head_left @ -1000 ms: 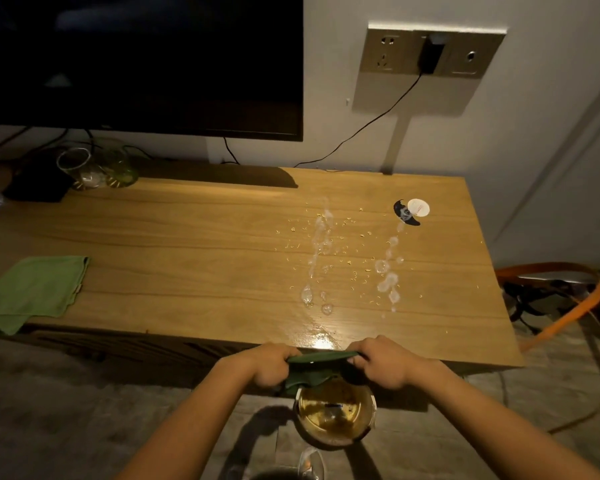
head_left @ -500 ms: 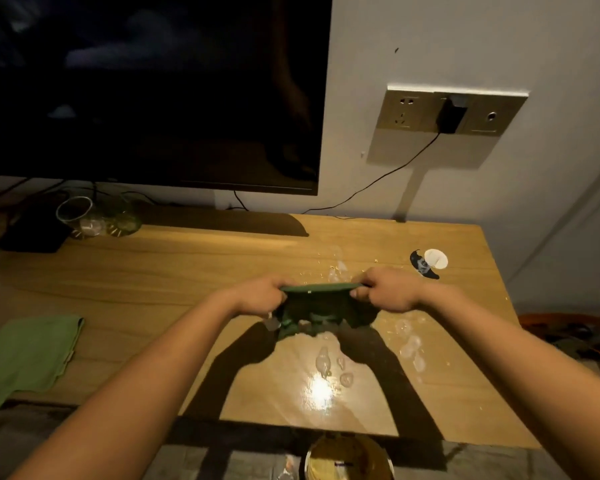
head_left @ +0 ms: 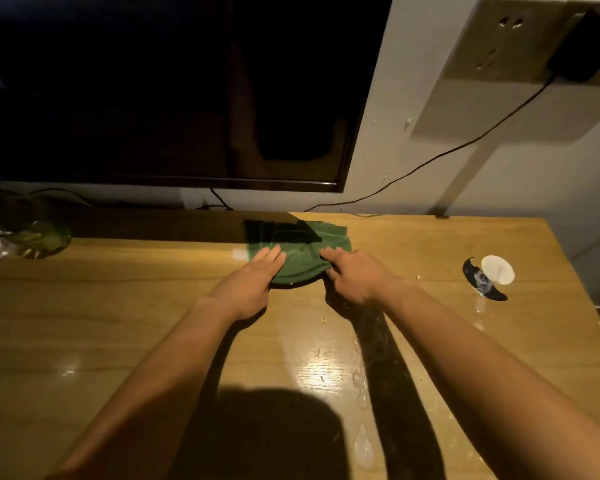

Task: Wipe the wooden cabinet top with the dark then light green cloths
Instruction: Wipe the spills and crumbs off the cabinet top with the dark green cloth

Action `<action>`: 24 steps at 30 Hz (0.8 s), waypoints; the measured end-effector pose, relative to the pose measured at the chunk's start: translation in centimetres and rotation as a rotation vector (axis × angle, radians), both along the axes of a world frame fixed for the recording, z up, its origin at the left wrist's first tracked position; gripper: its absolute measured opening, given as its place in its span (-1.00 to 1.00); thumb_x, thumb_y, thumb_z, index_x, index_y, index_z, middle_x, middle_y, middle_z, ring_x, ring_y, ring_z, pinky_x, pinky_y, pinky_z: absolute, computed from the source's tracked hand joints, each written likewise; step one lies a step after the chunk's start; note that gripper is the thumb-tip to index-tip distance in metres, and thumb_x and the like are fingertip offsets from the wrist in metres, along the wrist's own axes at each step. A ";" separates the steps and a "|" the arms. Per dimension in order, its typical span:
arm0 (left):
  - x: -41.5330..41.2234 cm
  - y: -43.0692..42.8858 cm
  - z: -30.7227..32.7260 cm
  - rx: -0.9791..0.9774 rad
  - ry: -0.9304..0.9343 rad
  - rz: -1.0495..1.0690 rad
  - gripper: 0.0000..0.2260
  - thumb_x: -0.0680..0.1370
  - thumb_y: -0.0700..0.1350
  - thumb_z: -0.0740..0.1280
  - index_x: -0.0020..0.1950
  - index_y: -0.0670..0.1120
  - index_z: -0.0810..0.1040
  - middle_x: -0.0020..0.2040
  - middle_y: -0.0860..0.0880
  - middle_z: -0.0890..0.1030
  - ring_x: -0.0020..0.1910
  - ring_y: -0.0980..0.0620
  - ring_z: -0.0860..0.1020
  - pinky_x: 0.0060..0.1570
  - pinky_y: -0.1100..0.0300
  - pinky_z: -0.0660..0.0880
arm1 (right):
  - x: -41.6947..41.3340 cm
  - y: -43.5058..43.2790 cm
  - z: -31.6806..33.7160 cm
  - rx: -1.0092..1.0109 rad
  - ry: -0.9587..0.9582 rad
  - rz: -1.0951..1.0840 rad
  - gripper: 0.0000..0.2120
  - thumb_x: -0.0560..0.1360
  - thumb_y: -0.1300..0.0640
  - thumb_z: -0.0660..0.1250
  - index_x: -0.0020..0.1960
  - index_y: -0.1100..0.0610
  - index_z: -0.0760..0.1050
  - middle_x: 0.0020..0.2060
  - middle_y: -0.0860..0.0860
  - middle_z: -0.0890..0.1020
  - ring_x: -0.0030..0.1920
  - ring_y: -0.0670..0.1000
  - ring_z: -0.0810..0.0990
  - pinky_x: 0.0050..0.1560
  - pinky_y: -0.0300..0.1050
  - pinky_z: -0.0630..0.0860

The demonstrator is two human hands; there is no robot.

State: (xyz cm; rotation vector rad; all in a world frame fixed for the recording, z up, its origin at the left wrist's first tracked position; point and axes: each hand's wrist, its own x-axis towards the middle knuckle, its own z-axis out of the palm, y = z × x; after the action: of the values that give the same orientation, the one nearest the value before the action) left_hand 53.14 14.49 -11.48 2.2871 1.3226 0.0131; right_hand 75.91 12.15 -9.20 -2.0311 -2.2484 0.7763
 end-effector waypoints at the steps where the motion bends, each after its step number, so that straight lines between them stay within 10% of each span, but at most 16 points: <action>1: -0.2 0.1 -0.9 0.007 -0.001 -0.015 -0.33 0.56 -0.36 0.17 0.59 0.04 0.03 0.61 0.07 0.00 0.57 0.08 -0.05 0.47 0.16 0.00 | 0.0 0.0 -1.0 0.004 -0.009 0.012 -0.63 0.63 0.07 0.14 0.43 -0.01 0.32 0.30 0.13 0.49 0.24 0.22 0.49 0.25 0.08 0.41; 24: 0.8 -6.5 -0.1 -0.131 0.027 0.077 -0.47 0.60 -0.22 0.13 0.57 0.00 0.16 0.59 0.07 0.10 0.57 0.05 0.05 0.53 0.10 0.01 | 2.2 -5.3 -1.3 -0.152 -0.055 0.066 -0.56 0.65 0.04 0.11 0.52 -0.09 0.23 0.53 0.09 0.25 0.49 0.17 0.25 0.51 0.03 0.15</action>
State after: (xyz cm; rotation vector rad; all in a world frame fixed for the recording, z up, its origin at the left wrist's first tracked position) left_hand 53.95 8.01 -11.60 2.1335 1.3826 -0.0770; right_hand 78.15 6.88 -10.54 -2.0751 -2.3654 0.9341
